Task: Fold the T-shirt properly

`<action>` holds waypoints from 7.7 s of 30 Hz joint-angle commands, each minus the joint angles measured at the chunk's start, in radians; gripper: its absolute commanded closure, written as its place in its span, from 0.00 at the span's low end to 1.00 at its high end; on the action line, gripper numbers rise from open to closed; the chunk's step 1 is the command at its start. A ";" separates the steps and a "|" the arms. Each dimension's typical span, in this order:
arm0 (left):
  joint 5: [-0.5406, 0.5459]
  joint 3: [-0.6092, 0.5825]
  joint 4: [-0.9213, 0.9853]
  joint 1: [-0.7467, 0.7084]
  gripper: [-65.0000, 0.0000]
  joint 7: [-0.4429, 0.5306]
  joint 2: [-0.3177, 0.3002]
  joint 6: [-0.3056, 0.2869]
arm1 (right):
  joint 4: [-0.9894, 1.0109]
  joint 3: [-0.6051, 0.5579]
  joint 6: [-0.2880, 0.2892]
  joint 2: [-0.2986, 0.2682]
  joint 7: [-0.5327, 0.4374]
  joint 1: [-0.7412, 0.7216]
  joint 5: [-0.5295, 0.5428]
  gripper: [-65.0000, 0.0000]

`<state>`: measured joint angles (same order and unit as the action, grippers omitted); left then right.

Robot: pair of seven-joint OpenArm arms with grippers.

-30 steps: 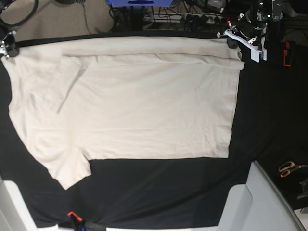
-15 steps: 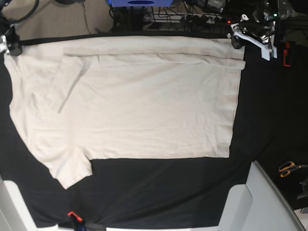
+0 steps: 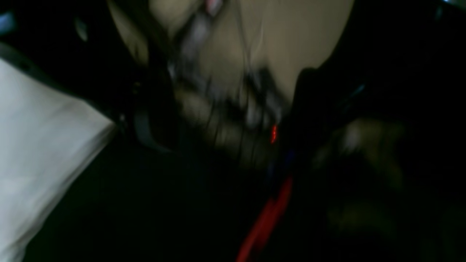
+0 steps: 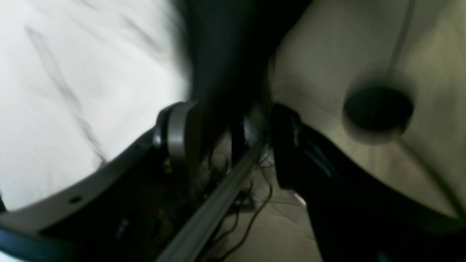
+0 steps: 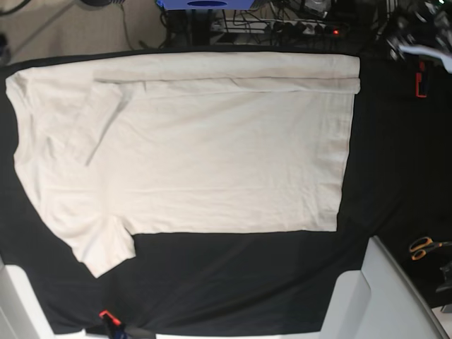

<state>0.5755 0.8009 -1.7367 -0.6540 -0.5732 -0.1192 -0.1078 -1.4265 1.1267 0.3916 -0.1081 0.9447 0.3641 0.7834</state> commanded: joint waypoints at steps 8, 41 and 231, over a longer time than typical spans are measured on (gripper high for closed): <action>-0.004 -0.117 -0.124 0.165 0.29 -0.106 -0.107 -0.003 | -0.006 -0.145 0.007 -0.164 -0.020 -0.245 0.017 0.54; -0.009 -0.424 0.119 0.581 0.30 -0.216 -0.221 -0.003 | 1.223 -1.348 0.000 -0.397 -1.054 -0.853 0.017 0.55; -0.009 -0.435 0.162 0.550 0.30 -0.216 -0.221 -0.003 | 1.007 -1.037 -0.122 -0.327 -0.413 -0.965 -0.525 0.44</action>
<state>0.5571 0.3592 -1.5593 -0.1143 -0.8085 -0.3222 -0.1055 -0.4080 0.0879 0.2691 -0.4160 0.5476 -0.5697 0.2569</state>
